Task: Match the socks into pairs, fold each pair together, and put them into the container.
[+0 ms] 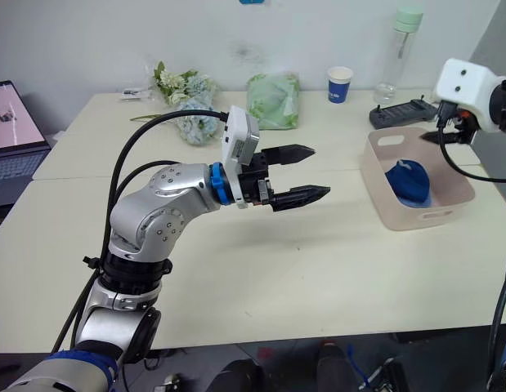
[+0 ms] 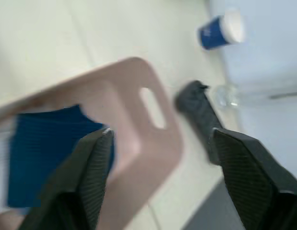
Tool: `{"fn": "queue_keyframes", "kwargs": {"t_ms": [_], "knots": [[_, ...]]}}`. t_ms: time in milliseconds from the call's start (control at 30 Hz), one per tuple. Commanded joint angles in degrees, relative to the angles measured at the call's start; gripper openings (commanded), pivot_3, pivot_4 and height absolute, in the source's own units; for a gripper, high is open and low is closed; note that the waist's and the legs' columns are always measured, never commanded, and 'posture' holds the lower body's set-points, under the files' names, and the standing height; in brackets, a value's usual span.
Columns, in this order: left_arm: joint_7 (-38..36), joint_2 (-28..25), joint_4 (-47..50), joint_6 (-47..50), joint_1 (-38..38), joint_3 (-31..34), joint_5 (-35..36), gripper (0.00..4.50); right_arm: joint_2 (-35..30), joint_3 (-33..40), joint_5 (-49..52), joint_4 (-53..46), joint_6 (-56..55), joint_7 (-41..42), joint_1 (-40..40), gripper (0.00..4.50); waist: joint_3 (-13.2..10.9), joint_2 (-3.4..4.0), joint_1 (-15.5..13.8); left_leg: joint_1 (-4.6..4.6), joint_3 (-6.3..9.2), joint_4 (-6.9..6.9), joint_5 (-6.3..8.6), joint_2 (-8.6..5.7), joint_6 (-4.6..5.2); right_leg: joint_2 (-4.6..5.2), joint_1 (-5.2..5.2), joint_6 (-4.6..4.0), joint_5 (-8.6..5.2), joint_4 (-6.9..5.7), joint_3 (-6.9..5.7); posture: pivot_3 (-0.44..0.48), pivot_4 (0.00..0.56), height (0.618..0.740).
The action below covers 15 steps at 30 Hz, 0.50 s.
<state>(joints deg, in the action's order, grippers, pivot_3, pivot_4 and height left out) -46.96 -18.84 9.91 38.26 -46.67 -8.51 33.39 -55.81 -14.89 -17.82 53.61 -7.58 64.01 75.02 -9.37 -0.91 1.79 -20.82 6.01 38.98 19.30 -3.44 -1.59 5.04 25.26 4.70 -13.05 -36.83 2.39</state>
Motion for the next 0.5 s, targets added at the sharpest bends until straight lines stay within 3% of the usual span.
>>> {"fn": "queue_keyframes", "kwargs": {"t_ms": [33,233,500], "knots": [[-0.48,-0.10,0.41,-1.19,-1.65,0.87,-0.42,4.50,1.49,-1.08,-2.50,4.60,-4.25,-4.83,-1.99,2.18,0.00,0.00,0.02,0.00,-0.04,0.01,0.00,0.00,0.00,0.02,0.00,0.00,0.00,-0.01,0.02,0.000,0.150,0.740],[0.50,-0.90,1.57,-0.77,-0.92,1.37,-0.65,4.50,5.27,-3.09,-5.60,10.67,-7.57,-10.66,-4.52,0.04,-0.02,0.04,0.16,-0.01,-0.08,0.00,-0.01,0.03,0.00,0.02,0.08,0.00,0.00,-0.05,0.07,0.000,0.150,0.740],[2.64,-1.10,4.38,0.73,0.52,1.72,-0.60,4.50,8.92,-3.52,-5.80,15.39,-7.45,-10.23,-9.59,0.01,0.01,0.03,0.28,0.01,-0.04,0.04,-0.01,0.03,-0.01,0.02,0.03,0.00,0.00,-0.07,0.06,0.000,0.150,0.740]]}}
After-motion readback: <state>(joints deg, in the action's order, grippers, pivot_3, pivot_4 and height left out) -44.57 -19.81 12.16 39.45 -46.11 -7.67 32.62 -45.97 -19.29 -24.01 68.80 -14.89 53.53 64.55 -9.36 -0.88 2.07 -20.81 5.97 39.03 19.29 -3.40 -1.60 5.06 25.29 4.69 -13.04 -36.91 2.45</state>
